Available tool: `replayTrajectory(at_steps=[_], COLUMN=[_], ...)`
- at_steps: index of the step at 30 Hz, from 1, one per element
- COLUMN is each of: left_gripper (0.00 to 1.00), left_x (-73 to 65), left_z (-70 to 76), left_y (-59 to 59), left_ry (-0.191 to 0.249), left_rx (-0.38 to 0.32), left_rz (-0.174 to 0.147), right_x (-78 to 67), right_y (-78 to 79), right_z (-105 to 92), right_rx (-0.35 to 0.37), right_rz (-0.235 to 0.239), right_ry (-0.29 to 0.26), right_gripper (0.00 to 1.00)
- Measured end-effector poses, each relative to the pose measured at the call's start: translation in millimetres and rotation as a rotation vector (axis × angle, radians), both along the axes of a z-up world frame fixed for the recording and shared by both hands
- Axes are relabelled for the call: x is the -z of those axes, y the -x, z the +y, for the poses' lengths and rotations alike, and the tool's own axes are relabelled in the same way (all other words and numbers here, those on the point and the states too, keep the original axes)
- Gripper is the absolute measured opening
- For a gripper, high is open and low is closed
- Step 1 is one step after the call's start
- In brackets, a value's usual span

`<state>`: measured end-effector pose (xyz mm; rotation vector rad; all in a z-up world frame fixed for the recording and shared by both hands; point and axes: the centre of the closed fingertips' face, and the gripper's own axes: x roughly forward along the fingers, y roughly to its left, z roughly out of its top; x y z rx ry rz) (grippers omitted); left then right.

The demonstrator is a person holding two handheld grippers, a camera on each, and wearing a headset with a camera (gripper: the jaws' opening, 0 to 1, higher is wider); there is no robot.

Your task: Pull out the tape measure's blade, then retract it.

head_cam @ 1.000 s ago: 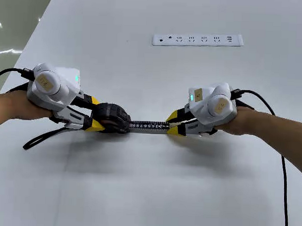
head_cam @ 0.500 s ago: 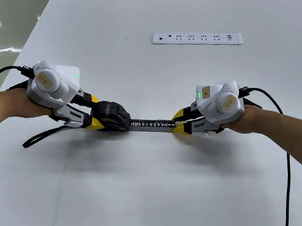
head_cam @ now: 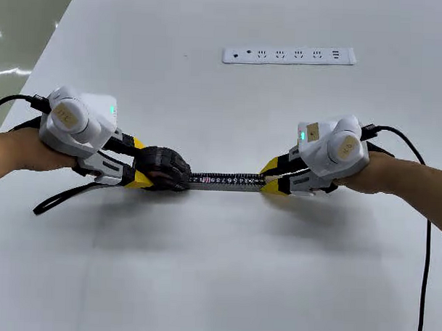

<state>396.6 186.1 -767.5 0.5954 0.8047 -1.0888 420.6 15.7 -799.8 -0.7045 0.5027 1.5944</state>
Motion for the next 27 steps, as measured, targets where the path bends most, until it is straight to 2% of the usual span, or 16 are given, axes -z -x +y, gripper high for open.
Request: replayTrajectory(at_steps=[27], left_gripper=[0.24], left_x=[-0.3], left_z=[-1.5], left_y=[-3.9], left_ry=[-0.004], left_rx=[0.000], left_rz=[0.006], right_x=[-1.0], right_y=[-4.2], right_z=[-34.6], right_rx=[0.029], right_rz=[0.039], right_ry=[0.026], right_gripper=[0.08])
